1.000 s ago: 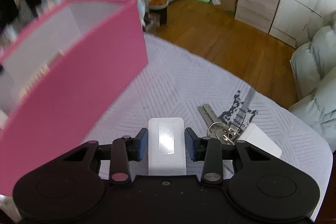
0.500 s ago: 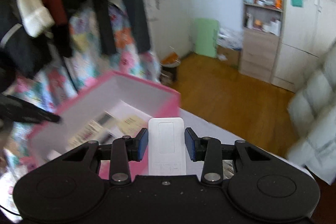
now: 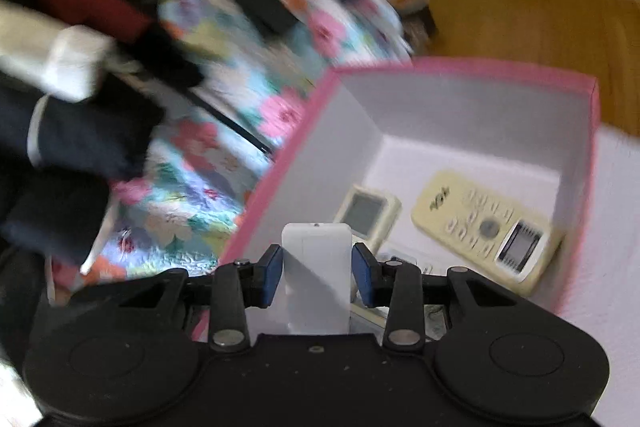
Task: Organize rigid objects
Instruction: 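Carry the white rectangular block with the right gripper into the box, release, then return the right gripper to the table and grasp the metal key ring, then carry the key ring with the right gripper into the box and release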
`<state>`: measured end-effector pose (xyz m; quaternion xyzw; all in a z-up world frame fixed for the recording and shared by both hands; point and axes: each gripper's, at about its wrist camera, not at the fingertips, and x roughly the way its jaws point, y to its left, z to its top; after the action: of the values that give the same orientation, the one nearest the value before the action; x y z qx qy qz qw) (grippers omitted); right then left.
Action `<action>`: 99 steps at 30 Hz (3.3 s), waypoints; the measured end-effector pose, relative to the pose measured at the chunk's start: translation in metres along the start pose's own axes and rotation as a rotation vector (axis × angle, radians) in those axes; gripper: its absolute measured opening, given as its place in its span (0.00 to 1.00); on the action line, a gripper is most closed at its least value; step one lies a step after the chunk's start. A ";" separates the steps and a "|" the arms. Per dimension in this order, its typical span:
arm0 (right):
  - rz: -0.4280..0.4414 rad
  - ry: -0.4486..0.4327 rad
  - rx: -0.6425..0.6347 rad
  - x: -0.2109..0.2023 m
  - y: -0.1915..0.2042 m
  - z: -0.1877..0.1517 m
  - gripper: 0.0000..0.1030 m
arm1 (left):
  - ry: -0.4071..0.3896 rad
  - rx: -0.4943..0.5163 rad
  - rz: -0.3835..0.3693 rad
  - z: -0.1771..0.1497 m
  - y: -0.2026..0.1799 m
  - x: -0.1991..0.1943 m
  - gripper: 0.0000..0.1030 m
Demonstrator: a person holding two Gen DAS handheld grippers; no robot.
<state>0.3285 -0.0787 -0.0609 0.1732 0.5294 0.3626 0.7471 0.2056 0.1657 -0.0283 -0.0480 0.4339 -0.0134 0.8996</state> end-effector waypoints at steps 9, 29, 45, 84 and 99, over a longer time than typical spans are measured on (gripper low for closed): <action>0.058 0.070 0.194 0.031 -0.019 -0.004 0.31 | -0.002 0.008 -0.013 0.000 0.001 -0.002 0.03; -0.415 -0.316 0.068 -0.172 -0.093 -0.060 0.42 | -0.009 0.005 0.008 -0.001 -0.004 -0.003 0.04; -0.633 -0.048 -0.380 -0.085 -0.127 -0.046 0.45 | -0.002 -0.003 0.026 0.001 -0.006 -0.003 0.04; -0.107 -0.360 -0.221 -0.162 -0.042 -0.048 0.28 | -0.002 -0.007 0.030 0.000 -0.006 -0.004 0.05; 0.200 -0.147 -0.197 -0.062 0.037 -0.036 0.28 | -0.005 0.001 0.021 0.000 -0.005 -0.004 0.05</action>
<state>0.2710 -0.1033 -0.0097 0.1771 0.4155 0.4717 0.7573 0.2029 0.1614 -0.0246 -0.0432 0.4320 -0.0041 0.9008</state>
